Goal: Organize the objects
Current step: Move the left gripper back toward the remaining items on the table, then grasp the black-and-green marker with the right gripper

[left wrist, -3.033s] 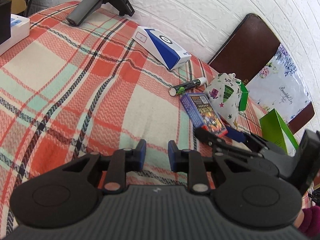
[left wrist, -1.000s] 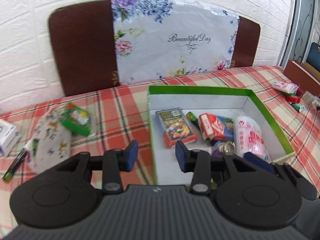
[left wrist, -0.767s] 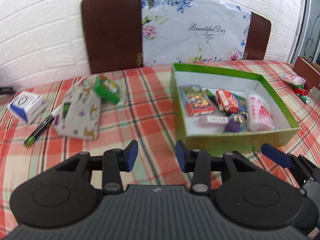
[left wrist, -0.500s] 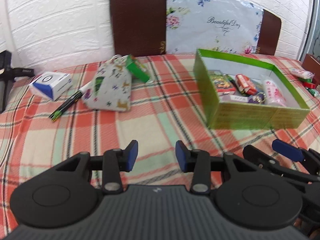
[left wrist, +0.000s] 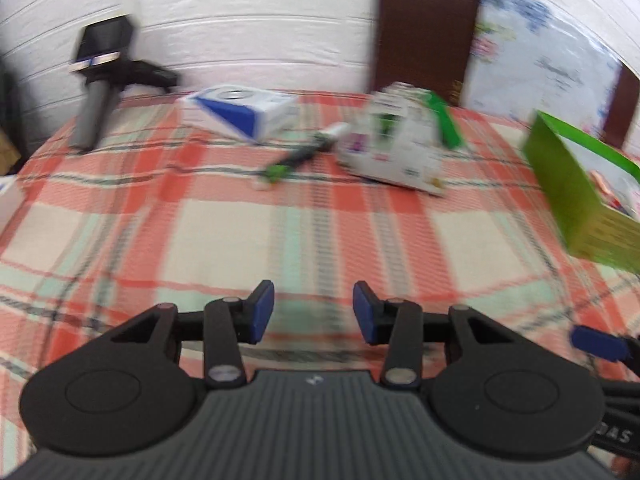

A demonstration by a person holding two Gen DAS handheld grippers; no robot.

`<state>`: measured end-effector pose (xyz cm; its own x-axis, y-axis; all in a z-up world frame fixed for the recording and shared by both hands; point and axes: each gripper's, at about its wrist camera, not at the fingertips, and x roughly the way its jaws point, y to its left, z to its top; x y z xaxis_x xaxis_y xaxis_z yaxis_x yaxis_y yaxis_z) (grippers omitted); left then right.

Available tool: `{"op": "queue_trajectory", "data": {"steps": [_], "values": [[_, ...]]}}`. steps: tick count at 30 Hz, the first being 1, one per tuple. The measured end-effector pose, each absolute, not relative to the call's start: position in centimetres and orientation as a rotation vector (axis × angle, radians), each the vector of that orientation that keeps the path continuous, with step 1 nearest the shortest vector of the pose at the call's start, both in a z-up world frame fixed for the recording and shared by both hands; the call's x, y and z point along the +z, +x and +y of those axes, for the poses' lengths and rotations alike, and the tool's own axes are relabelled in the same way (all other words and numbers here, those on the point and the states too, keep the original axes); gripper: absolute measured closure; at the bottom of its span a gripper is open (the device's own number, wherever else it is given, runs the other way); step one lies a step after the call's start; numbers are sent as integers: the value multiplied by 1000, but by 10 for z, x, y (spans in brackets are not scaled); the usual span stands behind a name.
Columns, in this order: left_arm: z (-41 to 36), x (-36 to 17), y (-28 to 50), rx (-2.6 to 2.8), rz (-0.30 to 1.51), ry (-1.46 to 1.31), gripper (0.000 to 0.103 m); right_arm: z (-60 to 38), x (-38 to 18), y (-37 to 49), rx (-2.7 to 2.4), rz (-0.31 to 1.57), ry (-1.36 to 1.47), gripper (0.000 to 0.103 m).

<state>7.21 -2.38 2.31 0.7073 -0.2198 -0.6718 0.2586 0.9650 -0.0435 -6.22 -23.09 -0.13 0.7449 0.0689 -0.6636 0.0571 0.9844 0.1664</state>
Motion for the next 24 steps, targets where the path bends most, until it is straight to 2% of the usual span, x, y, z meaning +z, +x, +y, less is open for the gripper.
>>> {"op": "queue_trajectory", "data": {"steps": [3, 8, 11, 19, 22, 24], "values": [[20, 13, 89, -191, 705, 13, 55, -204, 2, -44, 74, 721, 113, 30], [55, 0, 91, -128, 573, 35, 51, -171, 16, 8, 183, 688, 168, 45], [65, -2, 89, -154, 527, -38, 51, -153, 19, 52, 205, 666, 196, 49], [65, -5, 95, -171, 521, -75, 45, -131, -2, 145, 131, 696, 341, 48], [67, -6, 94, -174, 520, -92, 45, -125, -10, 149, 97, 674, 272, 67], [68, -6, 96, -176, 522, -103, 45, -124, -12, 143, 108, 658, 224, 74]]}}
